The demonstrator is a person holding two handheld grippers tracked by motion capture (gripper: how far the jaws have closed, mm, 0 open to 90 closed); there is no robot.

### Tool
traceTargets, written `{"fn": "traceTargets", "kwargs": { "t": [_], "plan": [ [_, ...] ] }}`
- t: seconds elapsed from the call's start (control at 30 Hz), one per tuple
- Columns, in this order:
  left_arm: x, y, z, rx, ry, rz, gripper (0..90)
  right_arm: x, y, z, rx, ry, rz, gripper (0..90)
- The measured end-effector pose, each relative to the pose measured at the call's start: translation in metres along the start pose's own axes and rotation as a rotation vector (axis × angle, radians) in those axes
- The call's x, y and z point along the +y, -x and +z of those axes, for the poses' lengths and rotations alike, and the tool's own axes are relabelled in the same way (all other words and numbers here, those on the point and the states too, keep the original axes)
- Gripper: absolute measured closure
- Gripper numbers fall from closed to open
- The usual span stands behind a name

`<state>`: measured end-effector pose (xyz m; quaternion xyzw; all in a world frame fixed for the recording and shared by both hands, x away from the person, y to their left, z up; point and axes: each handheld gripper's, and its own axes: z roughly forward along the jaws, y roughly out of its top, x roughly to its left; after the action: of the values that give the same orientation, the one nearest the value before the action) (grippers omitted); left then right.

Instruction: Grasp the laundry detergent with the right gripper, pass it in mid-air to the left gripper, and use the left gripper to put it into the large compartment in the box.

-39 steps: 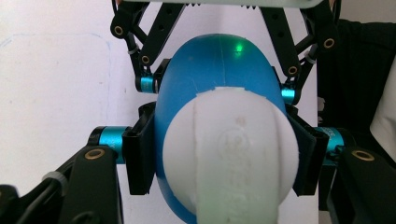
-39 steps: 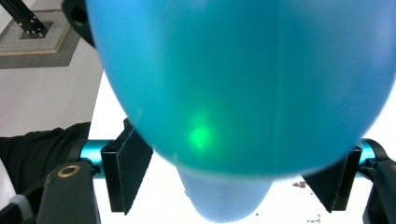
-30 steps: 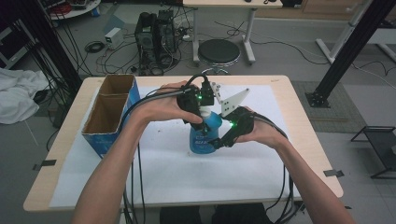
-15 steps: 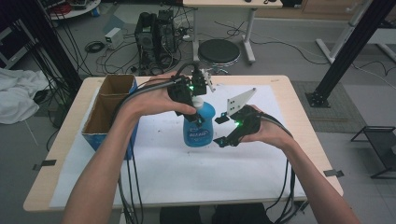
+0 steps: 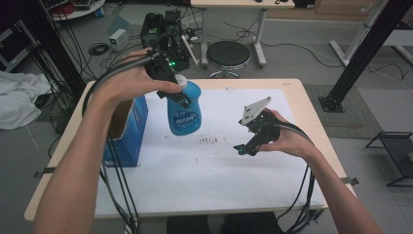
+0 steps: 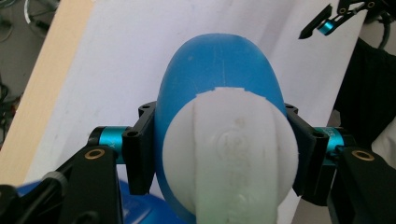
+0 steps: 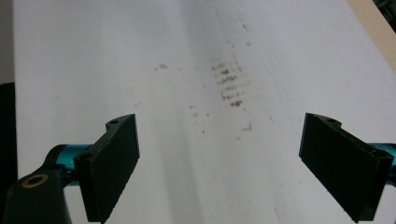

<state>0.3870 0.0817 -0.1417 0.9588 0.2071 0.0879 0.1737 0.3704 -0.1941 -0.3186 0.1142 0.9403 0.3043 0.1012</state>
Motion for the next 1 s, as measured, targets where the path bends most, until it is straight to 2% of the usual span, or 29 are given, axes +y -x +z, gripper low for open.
{"fn": "traceTargets", "kwargs": {
  "t": [0.07,0.1,0.13,0.23,0.3,0.33,0.37,0.4,0.47,0.53,0.57,0.63,0.8,0.9,1.0],
  "plan": [
    [-0.005,-0.008,-0.012,0.016,-0.018,-0.025,38.0,-0.003,0.000,0.000,-0.022,-0.016,0.006,11.4],
    [-0.008,-0.011,-0.017,0.026,-0.012,-0.063,38.0,-0.005,0.002,-0.001,-0.035,-0.015,0.001,11.4],
    [-0.010,-0.014,-0.022,0.037,-0.014,-0.081,38.0,-0.006,0.002,-0.001,-0.049,-0.024,0.009,11.4],
    [-0.020,-0.026,-0.037,0.063,-0.040,-0.149,38.0,-0.009,0.002,-0.003,-0.064,-0.046,0.011,11.4],
    [-0.027,-0.033,-0.045,0.080,-0.031,-0.212,38.0,-0.010,0.003,-0.005,-0.072,-0.061,0.004,11.4],
    [-0.031,-0.037,-0.050,0.089,-0.033,-0.233,38.0,-0.011,0.002,-0.004,-0.081,-0.048,0.005,11.4],
    [-0.036,-0.039,-0.052,0.104,-0.013,-0.284,38.0,-0.011,0.002,-0.006,-0.078,-0.062,0.009,11.4],
    [-0.041,-0.043,-0.056,0.121,-0.020,-0.314,38.0,-0.012,0.002,-0.007,-0.082,-0.065,0.015,11.4],
    [-0.049,-0.049,-0.061,0.142,-0.037,-0.354,38.0,-0.013,0.003,-0.007,-0.086,-0.068,0.009,11.4],
    [-0.058,-0.055,-0.065,0.169,-0.031,-0.396,38.0,-0.015,0.004,-0.007,-0.093,-0.070,0.016,11.4],
    [-0.061,-0.057,-0.067,0.178,-0.031,-0.430,38.0,-0.015,0.004,-0.007,-0.098,-0.076,0.020,11.4],
    [-0.069,-0.062,-0.070,0.197,-0.058,-0.469,38.0,-0.017,0.005,-0.006,-0.098,-0.079,0.027,11.4],
    [-0.084,-0.071,-0.074,0.236,-0.076,-0.590,38.1,-0.019,0.005,-0.004,-0.098,-0.087,0.031,11.4],
    [-0.092,-0.075,-0.075,0.244,-0.100,-0.574,38.1,-0.020,0.005,-0.004,-0.095,-0.093,0.031,11.4],
    [-0.098,-0.077,-0.074,0.247,-0.105,-0.592,38.1,-0.021,0.005,-0.004,-0.098,-0.092,0.032,11.4]
  ]
}}
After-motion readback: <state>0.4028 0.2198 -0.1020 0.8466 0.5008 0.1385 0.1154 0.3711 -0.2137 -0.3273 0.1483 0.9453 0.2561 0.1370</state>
